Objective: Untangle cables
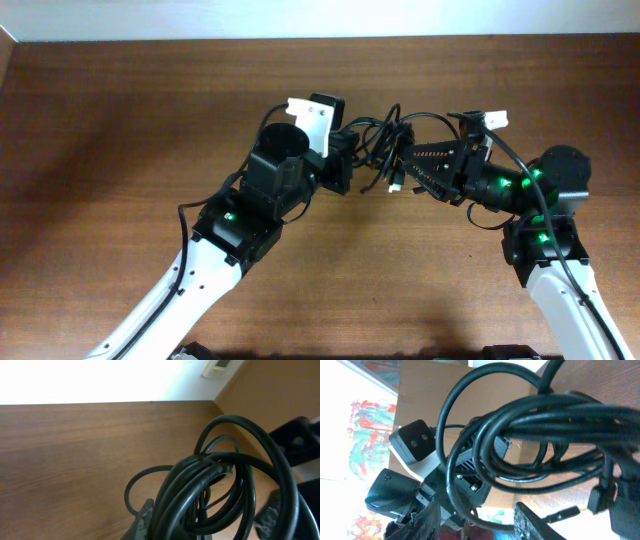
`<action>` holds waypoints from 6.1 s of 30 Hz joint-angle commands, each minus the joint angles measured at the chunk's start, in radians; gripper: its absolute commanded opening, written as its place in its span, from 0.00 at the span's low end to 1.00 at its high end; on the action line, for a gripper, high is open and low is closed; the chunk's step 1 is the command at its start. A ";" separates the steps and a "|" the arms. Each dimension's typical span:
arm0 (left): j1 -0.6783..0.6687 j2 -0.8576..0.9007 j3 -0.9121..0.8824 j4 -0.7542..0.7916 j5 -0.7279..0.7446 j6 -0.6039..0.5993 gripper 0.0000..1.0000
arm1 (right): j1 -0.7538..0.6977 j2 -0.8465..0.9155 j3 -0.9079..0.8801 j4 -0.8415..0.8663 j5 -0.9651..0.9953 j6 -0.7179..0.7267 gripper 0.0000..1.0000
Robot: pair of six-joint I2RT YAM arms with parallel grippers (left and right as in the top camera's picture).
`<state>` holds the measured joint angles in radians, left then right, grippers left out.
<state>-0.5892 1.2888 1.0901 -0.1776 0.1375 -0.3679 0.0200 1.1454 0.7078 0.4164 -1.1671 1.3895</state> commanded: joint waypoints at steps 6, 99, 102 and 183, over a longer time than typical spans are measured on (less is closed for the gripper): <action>-0.055 -0.015 0.012 0.058 0.095 0.045 0.00 | -0.001 -0.010 0.004 0.003 0.017 -0.013 0.47; -0.098 -0.053 0.012 -0.306 0.375 0.455 0.00 | 0.028 -0.010 0.004 0.299 0.015 -0.182 0.04; -0.098 -0.053 0.012 -0.293 0.201 0.323 0.00 | 0.033 -0.010 0.004 0.299 0.016 -0.182 0.04; -0.097 -0.057 0.011 -0.282 -0.037 0.823 0.00 | 0.031 -0.009 0.004 0.031 0.237 -0.234 0.81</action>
<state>-0.6880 1.2873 1.0935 -0.4740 0.0399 0.1051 0.0532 1.1442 0.6994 0.4480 -0.9478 1.1702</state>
